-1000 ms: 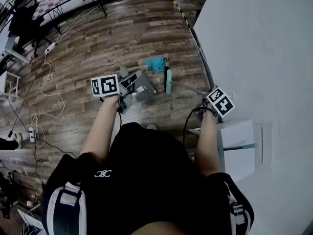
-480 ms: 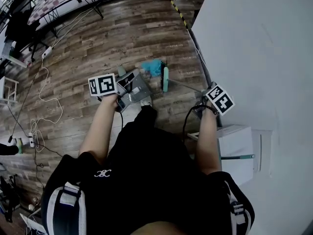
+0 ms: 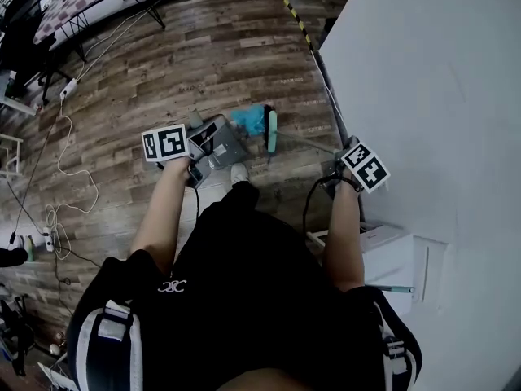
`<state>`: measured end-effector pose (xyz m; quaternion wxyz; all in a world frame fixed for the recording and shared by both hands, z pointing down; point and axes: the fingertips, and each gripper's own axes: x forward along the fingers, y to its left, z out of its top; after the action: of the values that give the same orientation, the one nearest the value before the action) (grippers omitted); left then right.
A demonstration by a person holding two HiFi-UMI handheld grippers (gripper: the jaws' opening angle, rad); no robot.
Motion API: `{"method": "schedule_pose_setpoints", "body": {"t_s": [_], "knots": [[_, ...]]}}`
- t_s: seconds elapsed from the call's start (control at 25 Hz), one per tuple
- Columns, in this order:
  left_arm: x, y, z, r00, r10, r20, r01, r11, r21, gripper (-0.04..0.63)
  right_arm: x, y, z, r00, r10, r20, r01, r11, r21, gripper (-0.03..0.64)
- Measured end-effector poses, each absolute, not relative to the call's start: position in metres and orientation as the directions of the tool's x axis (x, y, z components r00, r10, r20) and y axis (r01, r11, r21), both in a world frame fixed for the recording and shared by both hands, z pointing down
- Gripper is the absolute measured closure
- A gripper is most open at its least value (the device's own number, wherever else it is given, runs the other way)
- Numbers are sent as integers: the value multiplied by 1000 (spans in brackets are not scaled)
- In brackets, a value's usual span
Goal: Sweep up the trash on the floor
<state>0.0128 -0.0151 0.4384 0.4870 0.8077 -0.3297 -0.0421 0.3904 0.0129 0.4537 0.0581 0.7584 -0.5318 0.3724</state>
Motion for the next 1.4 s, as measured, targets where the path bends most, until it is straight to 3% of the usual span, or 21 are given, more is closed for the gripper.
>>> {"method": "schedule_pose_setpoints", "body": {"t_s": [0.68,1.08,1.4], "knots": [[-26,-186,481,804,-517,295,-493,-300,817,597,391,-156,465,253,-696,672,-837,-506,-208,589],[-63,-247,515,783,-496,376,-560,-299,772,597,403,-244,488,305,-663,684,-843,-522,-130,589],[-59,-264,570,800,-358,482,-594,-359,720,597,416,-295,551,332,-610,719,-870,-493,-17,589]]}}
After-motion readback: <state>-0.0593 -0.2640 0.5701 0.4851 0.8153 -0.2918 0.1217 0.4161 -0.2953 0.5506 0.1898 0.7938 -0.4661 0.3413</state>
